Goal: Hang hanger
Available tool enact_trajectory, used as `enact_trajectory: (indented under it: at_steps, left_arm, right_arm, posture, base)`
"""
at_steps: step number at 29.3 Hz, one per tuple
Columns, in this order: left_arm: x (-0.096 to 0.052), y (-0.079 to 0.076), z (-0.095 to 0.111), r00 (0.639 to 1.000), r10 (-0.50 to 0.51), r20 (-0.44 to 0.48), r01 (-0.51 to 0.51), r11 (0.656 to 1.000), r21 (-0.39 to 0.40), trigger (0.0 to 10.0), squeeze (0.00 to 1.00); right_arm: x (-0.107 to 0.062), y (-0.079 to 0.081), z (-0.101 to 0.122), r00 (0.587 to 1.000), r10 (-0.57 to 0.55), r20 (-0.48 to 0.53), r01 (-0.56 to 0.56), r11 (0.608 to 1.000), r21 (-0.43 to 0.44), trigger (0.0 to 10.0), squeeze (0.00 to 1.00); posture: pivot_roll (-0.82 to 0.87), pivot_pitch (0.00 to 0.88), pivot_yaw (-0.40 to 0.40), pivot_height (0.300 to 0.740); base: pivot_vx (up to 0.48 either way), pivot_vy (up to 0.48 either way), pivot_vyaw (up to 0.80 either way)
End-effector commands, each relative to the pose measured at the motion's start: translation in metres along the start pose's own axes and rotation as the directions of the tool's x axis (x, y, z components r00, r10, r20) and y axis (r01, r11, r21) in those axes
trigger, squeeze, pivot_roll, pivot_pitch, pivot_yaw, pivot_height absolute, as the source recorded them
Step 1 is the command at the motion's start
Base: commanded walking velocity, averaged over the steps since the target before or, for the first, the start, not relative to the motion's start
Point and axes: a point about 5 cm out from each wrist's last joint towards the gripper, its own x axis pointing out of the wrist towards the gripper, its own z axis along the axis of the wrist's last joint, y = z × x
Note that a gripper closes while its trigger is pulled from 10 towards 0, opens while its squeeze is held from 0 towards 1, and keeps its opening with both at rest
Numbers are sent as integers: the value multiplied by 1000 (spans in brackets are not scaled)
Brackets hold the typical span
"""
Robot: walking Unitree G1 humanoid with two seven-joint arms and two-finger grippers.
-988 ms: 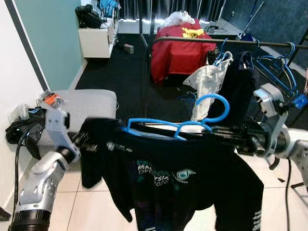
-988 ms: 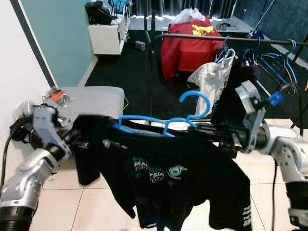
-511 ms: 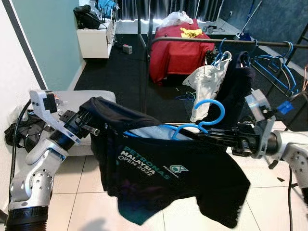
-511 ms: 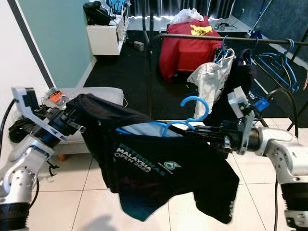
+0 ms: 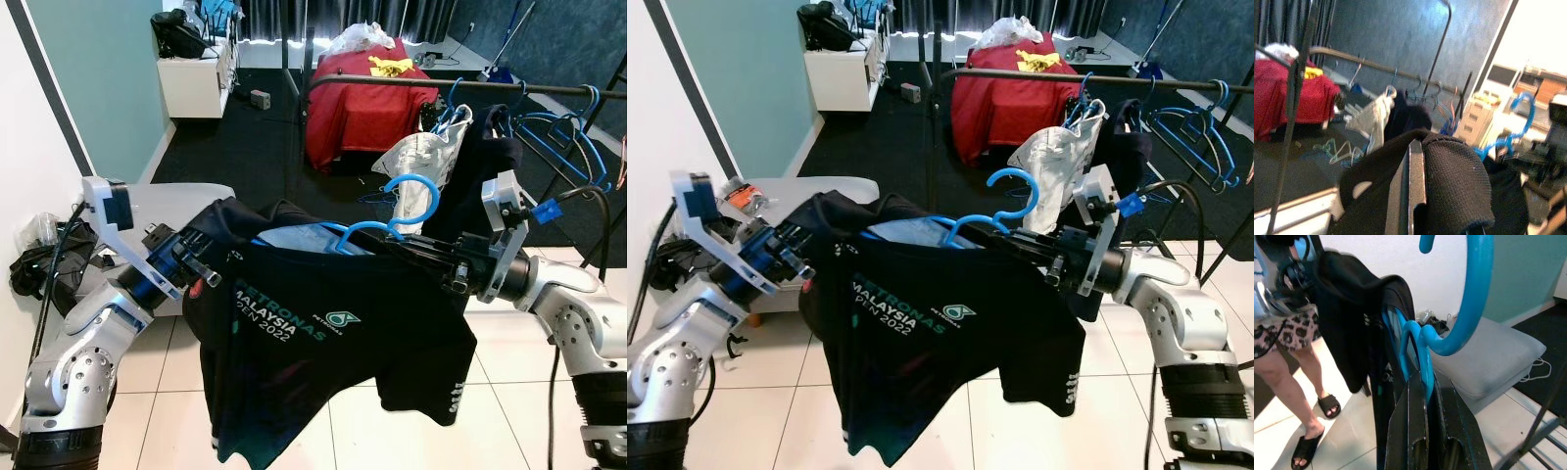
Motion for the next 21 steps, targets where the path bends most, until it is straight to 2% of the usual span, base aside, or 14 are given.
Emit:
enact_trajectory:
  at_steps: [1, 3, 6, 10, 11, 12, 13, 14, 15, 16, 17, 18, 20, 21]
  left_arm:
    - [1, 1, -4, 999, 36, -19, -35, 999, 41, 275, 0]
    - [1, 1, -4, 999, 36, -19, -35, 999, 41, 275, 0]
    - [6, 16, 2, 985, 171, 25, -172, 982, 83, 0, 0]
    - [3, 42, 10, 930, 361, 64, -367, 920, 139, 0, 0]
    - [-1, 58, 19, 870, 479, 117, -492, 859, 140, 0, 0]
    - [-1, 58, 19, 870, 479, 117, -492, 859, 140, 0, 0]
    - [-8, 73, 27, 786, 597, 161, -617, 773, 145, 0, 0]
    - [-8, 73, 27, 786, 597, 161, -617, 773, 145, 0, 0]
    - [-14, 84, 32, 717, 672, 184, -697, 702, 148, 0, 0]
    - [-14, 84, 32, 717, 672, 184, -697, 702, 148, 0, 0]
    - [-21, 93, 35, 655, 729, 200, -755, 631, 177, 0, 0]
    - [-21, 93, 35, 655, 729, 200, -755, 631, 177, 0, 0]
    - [-31, 101, 34, 585, 785, 203, -807, 538, 244, 0, 0]
    - [-31, 101, 34, 585, 785, 203, -807, 538, 244, 0, 0]
  right_arm:
    - [1, 6, 4, 998, 57, -8, -57, 998, -14, 10000, 0]
    - [1, 6, 4, 998, 57, -8, -57, 998, -14, 10000, 0]
    - [-5, 21, -10, 978, 179, -110, -176, 984, 38, 10000, 0]
    - [-9, 23, -11, 975, 188, -120, -184, 982, 51, 10000, 0]
    - [-10, 22, -10, 977, 177, -123, -173, 984, 47, 10000, 0]
    - [-10, 22, -10, 977, 177, -123, -173, 984, 47, 10000, 0]
    - [-12, 21, -11, 977, 166, -132, -162, 986, 43, 10000, 0]
    - [-12, 21, -11, 977, 166, -132, -162, 986, 43, 10000, 0]
    - [-13, 21, -12, 977, 162, -139, -157, 987, 42, 10000, 0]
    - [-13, 21, -12, 977, 162, -139, -157, 987, 42, 10000, 0]
    - [-15, 21, -13, 976, 161, -148, -156, 987, 46, 10000, 0]
    - [-15, 21, -13, 976, 161, -148, -156, 987, 46, 10000, 0]
    - [-17, 23, -13, 971, 178, -162, -170, 983, 65, 10000, 0]
    - [-17, 23, -13, 971, 178, -162, -170, 983, 65, 10000, 0]
  posture:
    - [-85, 0, -29, 740]
    - [-85, 0, -29, 740]
    - [-85, 0, -32, 740]
    - [-88, 0, -29, 740]
    - [-90, 0, -27, 740]
    - [-90, 0, -27, 740]
    - [-90, 0, -25, 740]
    - [-90, 0, -25, 740]
    - [-90, 0, -25, 740]
    - [-90, 0, -25, 740]
    - [-90, 0, -25, 740]
    - [-90, 0, -25, 740]
    - [-93, 0, -26, 740]
    - [-93, 0, -26, 740]
  base:
    - [0, 0, 0]
    - [0, 0, 0]
    - [0, 0, 0]
    - [0, 0, 0]
    - [0, 0, 0]
    - [0, 0, 0]
    - [0, 0, 0]
    - [0, 0, 0]
    - [0, 0, 0]
    - [0, 0, 0]
    - [0, 0, 0]
    - [0, 0, 0]
    - [0, 0, 0]
    - [0, 0, 0]
